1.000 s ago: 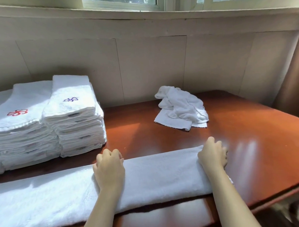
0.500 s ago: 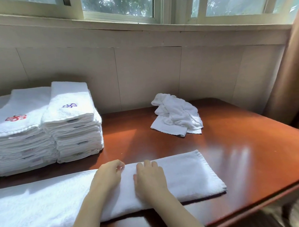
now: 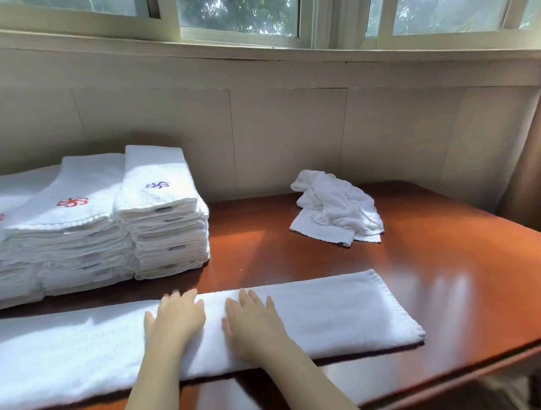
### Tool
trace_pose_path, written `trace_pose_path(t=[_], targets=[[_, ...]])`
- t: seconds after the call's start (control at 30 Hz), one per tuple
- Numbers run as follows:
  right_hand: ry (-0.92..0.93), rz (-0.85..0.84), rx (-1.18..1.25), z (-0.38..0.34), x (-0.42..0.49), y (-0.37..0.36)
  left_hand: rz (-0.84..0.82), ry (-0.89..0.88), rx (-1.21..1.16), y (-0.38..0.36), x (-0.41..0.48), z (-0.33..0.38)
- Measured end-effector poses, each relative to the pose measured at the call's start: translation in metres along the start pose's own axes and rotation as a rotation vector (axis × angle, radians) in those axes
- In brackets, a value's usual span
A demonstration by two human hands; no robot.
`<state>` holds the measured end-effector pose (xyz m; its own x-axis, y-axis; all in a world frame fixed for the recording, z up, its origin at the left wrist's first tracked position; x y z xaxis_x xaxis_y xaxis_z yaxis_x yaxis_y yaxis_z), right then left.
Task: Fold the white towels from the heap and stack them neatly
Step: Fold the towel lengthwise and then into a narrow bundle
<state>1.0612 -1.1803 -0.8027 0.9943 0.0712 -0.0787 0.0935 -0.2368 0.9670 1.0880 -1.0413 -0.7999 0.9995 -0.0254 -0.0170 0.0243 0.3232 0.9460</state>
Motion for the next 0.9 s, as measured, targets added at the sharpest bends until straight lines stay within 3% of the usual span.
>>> trace_pose_path(t=[0.23, 0.4, 0.5, 0.6, 0.77, 0.83, 0.9], targets=[[0.105, -0.009, 0.018, -0.041, -0.003, -0.025, 0.208, 0.159, 0.110, 0.030, -0.044, -0.114], [0.101, 0.004, 0.023, -0.042, 0.006, -0.026, 0.173, 0.368, 0.091, 0.056, -0.074, -0.238], [0.088, -0.005, 0.013, -0.042, 0.008, -0.028, 0.223, 0.365, 0.081, 0.068, -0.095, -0.278], [0.078, -0.012, -0.010, -0.045, 0.010, -0.025, 0.235, 0.368, 0.069, 0.078, -0.117, -0.287], [0.087, 0.076, -0.052, -0.071, 0.000, -0.023, 0.286, 0.530, 0.170, 0.089, -0.144, -0.258], [0.175, 0.139, -0.037, -0.089, -0.006, -0.025, 0.323, 0.437, 0.303, 0.082, -0.144, -0.228], [0.270, 0.126, -0.032, -0.107, -0.013, -0.030, 0.293, 0.234, 0.315, 0.065, -0.136, -0.199]])
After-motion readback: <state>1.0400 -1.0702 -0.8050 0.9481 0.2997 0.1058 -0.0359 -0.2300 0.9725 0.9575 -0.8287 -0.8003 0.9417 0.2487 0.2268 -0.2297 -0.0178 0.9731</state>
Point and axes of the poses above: each hand's wrist, its own x-axis towards the middle knuckle, its own y-axis out of the back of the hand, z = x × y, the point moved 3 cm from there along x, towards the middle knuckle, and after that the axes turned 14 degrees about -y, right-handed, at the moved point
